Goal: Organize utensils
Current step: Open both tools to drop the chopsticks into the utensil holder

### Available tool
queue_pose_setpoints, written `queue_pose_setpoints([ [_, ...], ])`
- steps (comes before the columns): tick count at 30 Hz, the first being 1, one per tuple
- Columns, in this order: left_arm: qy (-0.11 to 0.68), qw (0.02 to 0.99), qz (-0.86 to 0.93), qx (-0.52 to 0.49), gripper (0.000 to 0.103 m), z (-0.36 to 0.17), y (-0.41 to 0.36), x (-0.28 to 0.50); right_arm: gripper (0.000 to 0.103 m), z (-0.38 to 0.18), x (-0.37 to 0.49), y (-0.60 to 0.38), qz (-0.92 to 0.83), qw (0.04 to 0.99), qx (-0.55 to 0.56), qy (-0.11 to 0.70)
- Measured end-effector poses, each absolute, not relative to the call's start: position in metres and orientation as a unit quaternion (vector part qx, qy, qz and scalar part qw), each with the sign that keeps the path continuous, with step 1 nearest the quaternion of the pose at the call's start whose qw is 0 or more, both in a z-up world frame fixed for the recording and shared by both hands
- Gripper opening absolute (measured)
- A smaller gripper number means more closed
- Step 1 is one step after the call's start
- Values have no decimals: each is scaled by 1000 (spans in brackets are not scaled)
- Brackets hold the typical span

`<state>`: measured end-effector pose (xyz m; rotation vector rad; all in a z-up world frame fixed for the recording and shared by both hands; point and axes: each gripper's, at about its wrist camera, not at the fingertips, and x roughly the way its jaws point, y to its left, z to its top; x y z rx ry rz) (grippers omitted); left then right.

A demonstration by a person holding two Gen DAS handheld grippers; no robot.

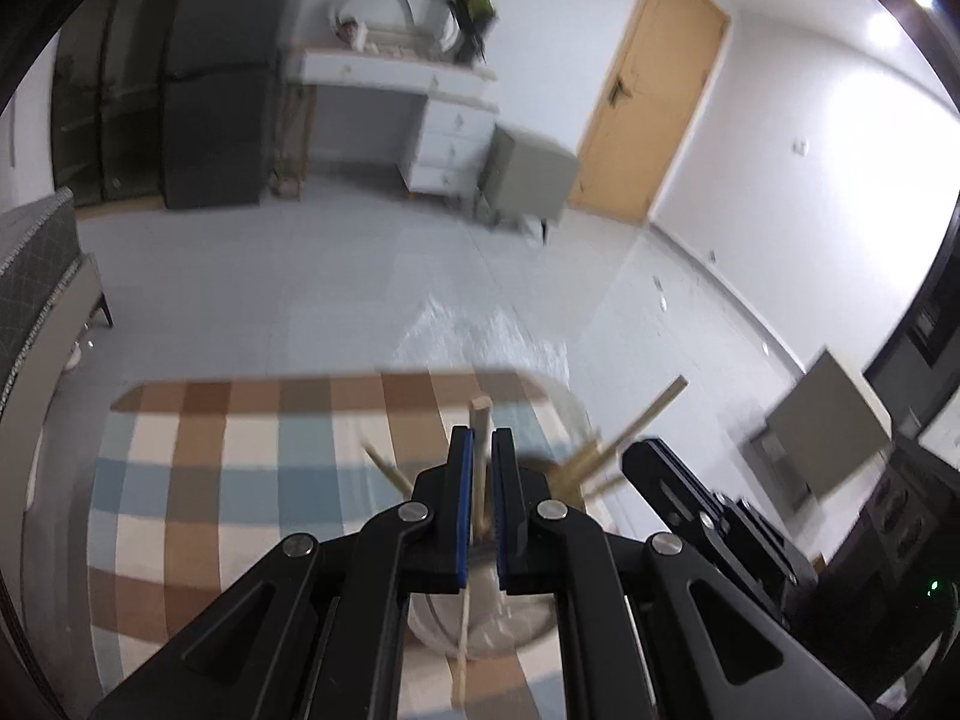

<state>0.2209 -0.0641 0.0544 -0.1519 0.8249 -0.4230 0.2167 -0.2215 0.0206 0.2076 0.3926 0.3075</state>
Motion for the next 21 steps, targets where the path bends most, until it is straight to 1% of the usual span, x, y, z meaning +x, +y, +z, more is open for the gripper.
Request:
queue_pose_setpoints([
  [3,415,885,-201,-64,2,49,-65,217,4,17,213,-221,156,958,99,219],
  [4,429,879,-198,-59,2,48,-66,217,5,18,210,-223,156,958,101,220],
  [7,438,876,-190,-72,3,50,-60,208,7,21,198,-231,156,956,109,223],
  [8,441,875,-186,-74,5,53,-59,205,7,22,192,-233,156,956,110,222],
  [10,444,873,-184,-79,17,56,-56,197,7,25,180,-238,152,957,112,222],
  [11,442,875,-182,-80,19,56,-54,193,8,26,177,-240,152,956,114,223],
  [12,437,879,-174,-80,22,62,-52,185,12,29,171,-243,149,956,116,223],
  [13,433,881,-172,-80,27,64,-52,181,21,32,167,-245,147,957,117,223],
  [16,417,891,-161,-81,40,74,-47,163,36,43,152,-251,147,958,124,212],
  [17,412,894,-157,-79,43,78,-46,157,38,47,147,-251,146,959,122,209],
  [18,404,900,-144,-73,50,82,-46,150,46,50,143,-251,144,961,119,206],
  [19,399,905,-134,-71,56,85,-44,146,55,54,138,-251,139,962,117,203],
  [20,389,910,-125,-74,60,89,-42,141,60,58,135,-252,138,963,116,198],
  [21,383,913,-119,-75,68,91,-39,140,65,60,133,-253,137,964,117,195],
])
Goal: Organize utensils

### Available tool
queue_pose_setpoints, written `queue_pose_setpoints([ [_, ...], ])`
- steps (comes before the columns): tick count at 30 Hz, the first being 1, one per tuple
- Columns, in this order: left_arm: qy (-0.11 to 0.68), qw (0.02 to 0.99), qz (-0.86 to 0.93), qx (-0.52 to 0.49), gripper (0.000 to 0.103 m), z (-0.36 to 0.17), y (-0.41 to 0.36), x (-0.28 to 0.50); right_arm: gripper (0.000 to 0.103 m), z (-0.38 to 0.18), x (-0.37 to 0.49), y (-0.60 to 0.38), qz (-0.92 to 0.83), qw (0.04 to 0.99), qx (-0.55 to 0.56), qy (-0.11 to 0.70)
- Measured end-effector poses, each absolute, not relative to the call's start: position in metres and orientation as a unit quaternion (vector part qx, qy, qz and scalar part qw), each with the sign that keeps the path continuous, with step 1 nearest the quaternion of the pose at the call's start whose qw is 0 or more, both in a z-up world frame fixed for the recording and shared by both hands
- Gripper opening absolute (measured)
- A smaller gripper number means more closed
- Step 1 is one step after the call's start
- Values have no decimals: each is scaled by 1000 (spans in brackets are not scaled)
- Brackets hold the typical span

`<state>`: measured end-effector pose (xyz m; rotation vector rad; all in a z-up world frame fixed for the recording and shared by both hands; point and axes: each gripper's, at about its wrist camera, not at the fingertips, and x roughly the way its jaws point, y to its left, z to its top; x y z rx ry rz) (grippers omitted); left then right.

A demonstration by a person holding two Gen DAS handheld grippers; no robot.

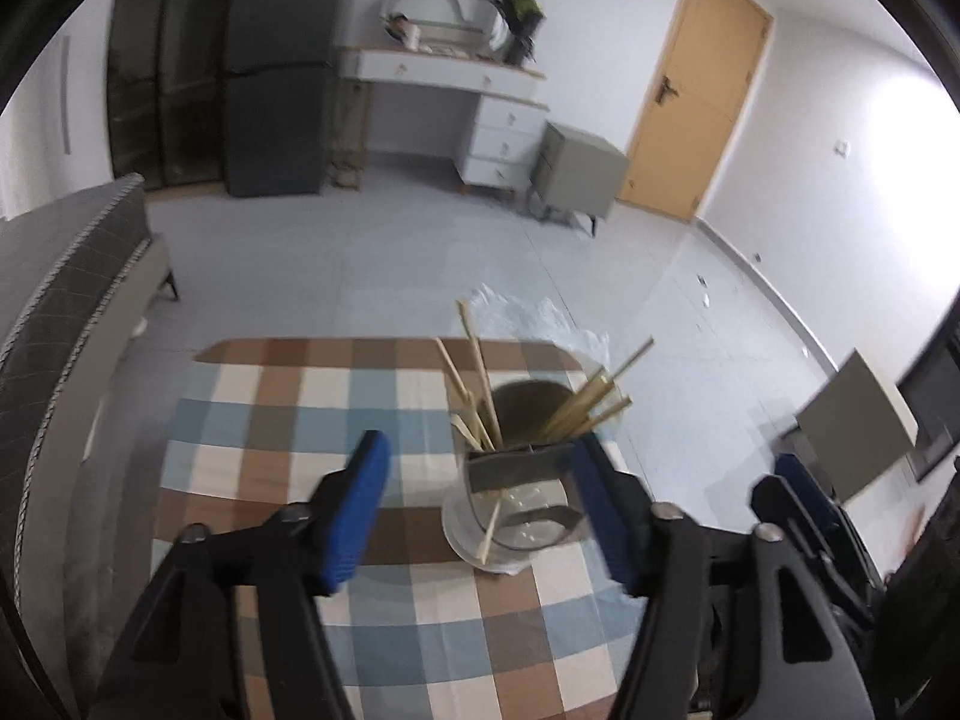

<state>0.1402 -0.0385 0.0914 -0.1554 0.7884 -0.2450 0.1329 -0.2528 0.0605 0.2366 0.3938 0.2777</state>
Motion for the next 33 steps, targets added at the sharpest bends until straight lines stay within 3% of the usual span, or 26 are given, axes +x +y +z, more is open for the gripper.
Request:
queue_pose_setpoints([
  [2,368,922,-98,-71,76,97,-34,143,68,70,136,-256,136,966,118,188],
  [8,352,928,-91,-84,77,100,-26,181,64,90,180,-262,149,961,129,195],
  [12,374,916,-100,-105,77,85,-25,227,45,79,226,-264,146,948,151,238],
  [14,378,913,-103,-115,77,77,-24,243,40,71,247,-266,144,943,163,253],
  [15,386,908,-110,-119,76,71,-25,249,31,66,253,-268,148,939,170,259],
  [17,397,902,-116,-124,69,63,-27,256,20,58,264,-270,149,934,176,272],
  [19,408,896,-126,-124,45,52,-29,265,1,49,272,-269,158,930,177,280],
  [20,414,893,-130,-123,38,48,-31,267,1,45,272,-268,161,931,174,279],
  [21,424,887,-137,-123,22,40,-33,271,0,44,271,-268,168,931,174,274],
  [22,430,883,-143,-125,13,37,-34,272,0,43,270,-265,174,933,167,269],
  [25,434,878,-159,-124,4,30,-38,268,0,43,262,-254,177,941,134,256],
  [33,444,872,-182,-98,1,31,-58,255,0,33,251,-229,185,941,83,271],
])
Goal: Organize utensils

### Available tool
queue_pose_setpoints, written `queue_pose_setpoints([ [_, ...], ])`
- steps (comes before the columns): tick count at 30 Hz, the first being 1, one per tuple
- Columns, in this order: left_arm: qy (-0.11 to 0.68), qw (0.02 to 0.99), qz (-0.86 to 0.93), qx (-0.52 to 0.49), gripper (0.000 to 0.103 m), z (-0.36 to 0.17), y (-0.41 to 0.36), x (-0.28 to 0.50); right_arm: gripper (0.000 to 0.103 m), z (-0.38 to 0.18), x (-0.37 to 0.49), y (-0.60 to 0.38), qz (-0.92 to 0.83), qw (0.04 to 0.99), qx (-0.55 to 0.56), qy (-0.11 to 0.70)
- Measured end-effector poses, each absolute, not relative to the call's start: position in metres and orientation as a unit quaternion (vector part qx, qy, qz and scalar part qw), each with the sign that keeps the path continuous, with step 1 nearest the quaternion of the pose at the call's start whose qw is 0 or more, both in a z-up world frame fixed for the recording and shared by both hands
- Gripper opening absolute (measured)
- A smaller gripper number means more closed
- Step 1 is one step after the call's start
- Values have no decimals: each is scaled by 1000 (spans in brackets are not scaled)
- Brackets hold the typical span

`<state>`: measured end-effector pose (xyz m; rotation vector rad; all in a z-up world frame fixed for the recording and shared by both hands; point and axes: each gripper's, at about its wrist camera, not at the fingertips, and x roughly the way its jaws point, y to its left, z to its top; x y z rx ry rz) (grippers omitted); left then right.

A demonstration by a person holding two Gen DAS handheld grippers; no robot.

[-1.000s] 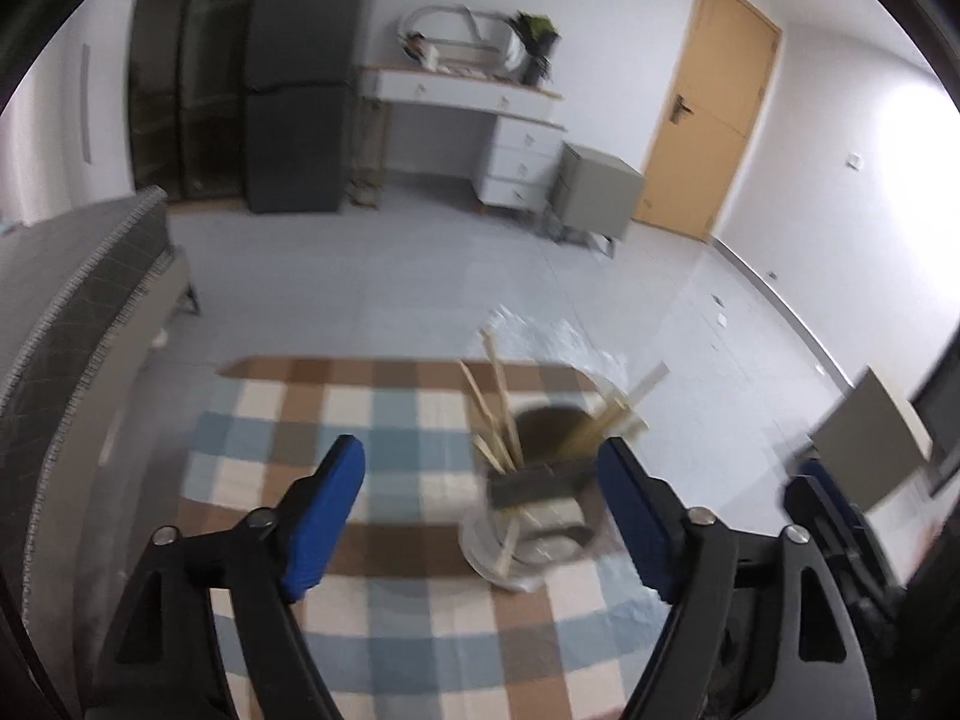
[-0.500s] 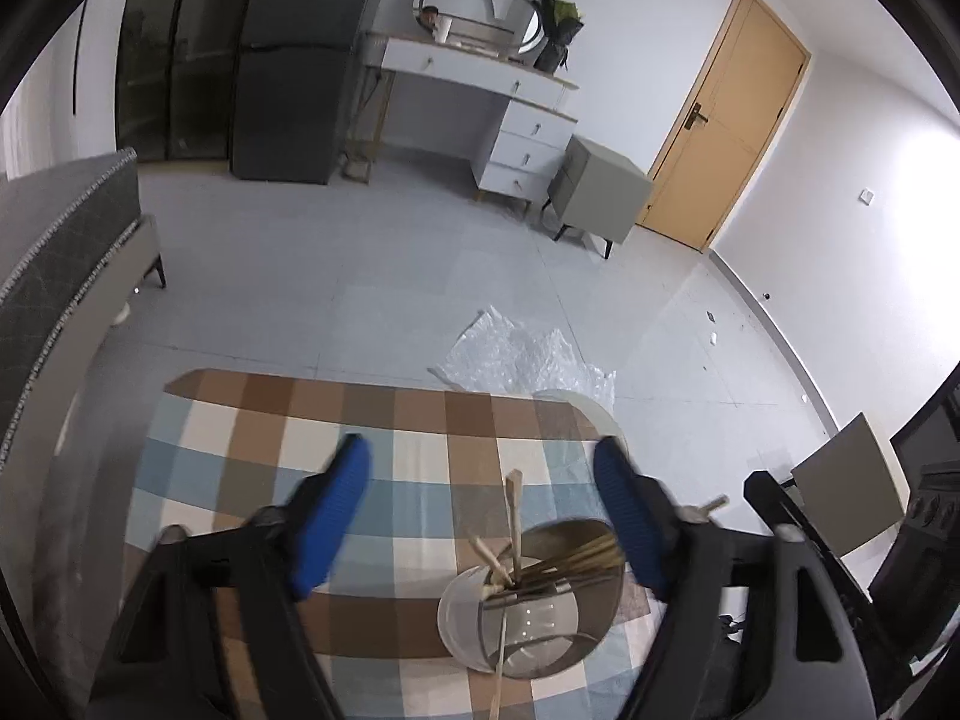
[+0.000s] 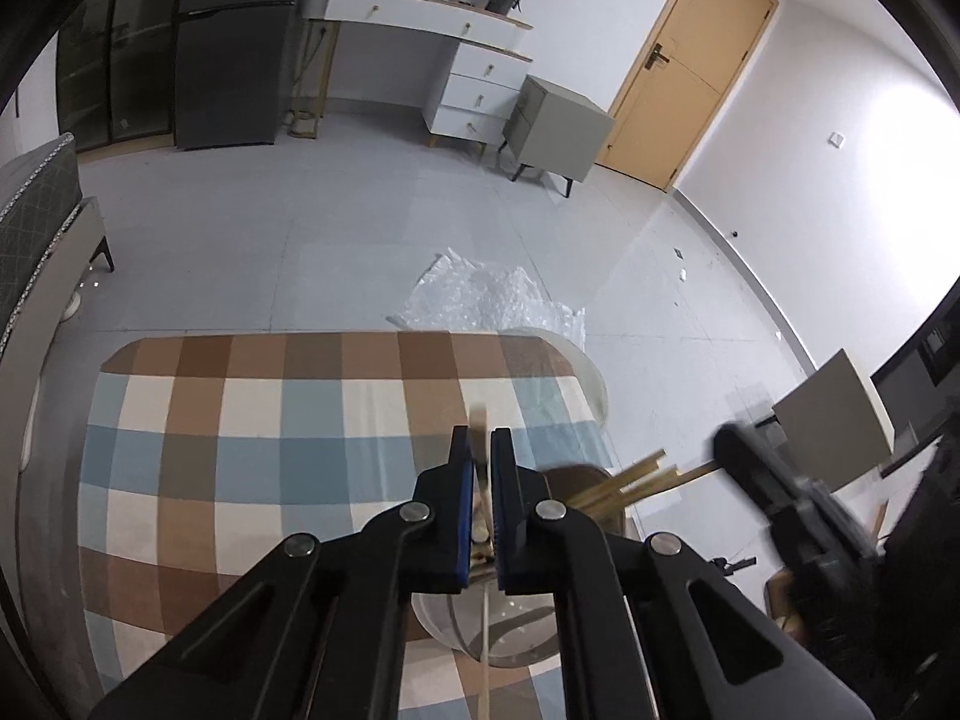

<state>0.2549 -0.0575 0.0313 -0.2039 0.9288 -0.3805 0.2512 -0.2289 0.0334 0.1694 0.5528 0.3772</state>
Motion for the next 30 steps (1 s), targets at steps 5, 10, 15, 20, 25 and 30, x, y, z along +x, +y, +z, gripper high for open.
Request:
queue_pose_setpoints([
  [5,450,869,-192,-78,1,30,-64,250,0,12,249,-228,183,935,81,293],
  [10,465,857,-208,-71,1,33,-64,243,2,19,233,-239,183,939,104,272],
  [15,478,854,-195,-62,2,42,-60,228,5,31,210,-246,176,939,119,269],
  [20,456,870,-178,-58,27,61,-51,198,30,44,182,-252,168,943,129,255],
  [25,406,899,-152,-60,48,85,-41,154,56,63,145,-251,163,952,130,225],
  [30,356,926,-111,-59,72,100,-31,121,73,75,109,-247,159,962,113,193],
])
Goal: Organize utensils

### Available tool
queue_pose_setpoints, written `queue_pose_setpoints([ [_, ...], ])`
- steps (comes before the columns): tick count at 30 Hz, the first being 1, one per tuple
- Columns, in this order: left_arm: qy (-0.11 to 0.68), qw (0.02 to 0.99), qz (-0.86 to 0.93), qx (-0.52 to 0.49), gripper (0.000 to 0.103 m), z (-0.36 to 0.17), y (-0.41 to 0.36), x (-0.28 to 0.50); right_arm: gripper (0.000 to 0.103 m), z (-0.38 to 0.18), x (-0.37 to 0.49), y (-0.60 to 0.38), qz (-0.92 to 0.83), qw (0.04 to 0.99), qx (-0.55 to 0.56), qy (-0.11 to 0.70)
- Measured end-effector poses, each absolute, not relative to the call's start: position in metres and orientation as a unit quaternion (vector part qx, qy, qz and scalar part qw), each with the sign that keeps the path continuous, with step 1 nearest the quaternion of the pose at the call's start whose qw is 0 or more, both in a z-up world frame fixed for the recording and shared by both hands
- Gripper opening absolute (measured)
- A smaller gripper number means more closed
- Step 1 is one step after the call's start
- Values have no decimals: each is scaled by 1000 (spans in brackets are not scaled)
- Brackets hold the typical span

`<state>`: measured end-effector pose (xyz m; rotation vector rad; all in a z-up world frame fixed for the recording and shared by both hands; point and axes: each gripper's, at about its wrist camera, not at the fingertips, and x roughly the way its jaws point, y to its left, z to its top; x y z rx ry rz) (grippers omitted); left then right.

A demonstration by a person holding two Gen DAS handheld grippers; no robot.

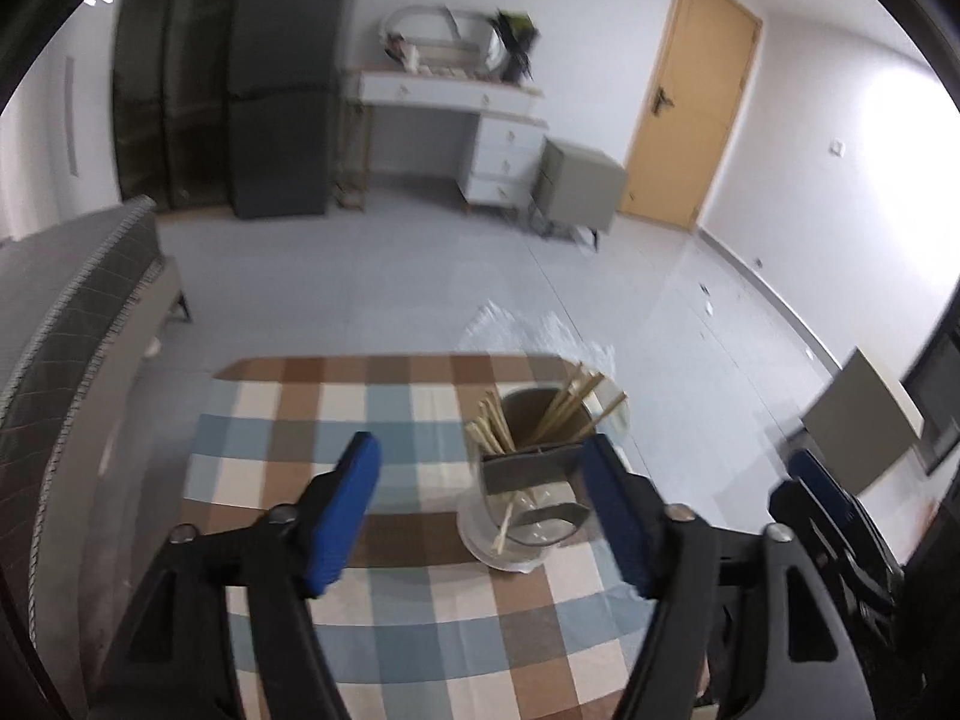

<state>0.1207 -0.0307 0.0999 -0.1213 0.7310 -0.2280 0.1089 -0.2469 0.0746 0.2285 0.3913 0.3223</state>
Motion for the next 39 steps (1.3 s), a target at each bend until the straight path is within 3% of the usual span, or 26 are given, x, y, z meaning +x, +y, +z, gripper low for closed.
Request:
queue_pose_setpoints([
  [6,285,955,-62,-45,92,109,-20,80,89,79,76,-237,156,970,90,166],
  [12,242,969,-31,-24,102,102,-16,55,99,73,55,-223,161,971,78,156],
  [13,239,970,-31,-21,102,99,-16,53,103,72,51,-221,158,972,76,154],
  [30,225,974,-11,-21,102,46,-14,23,103,40,11,-224,132,978,58,148],
  [39,229,973,-25,-35,102,42,-23,17,103,33,3,-217,136,976,45,164],
])
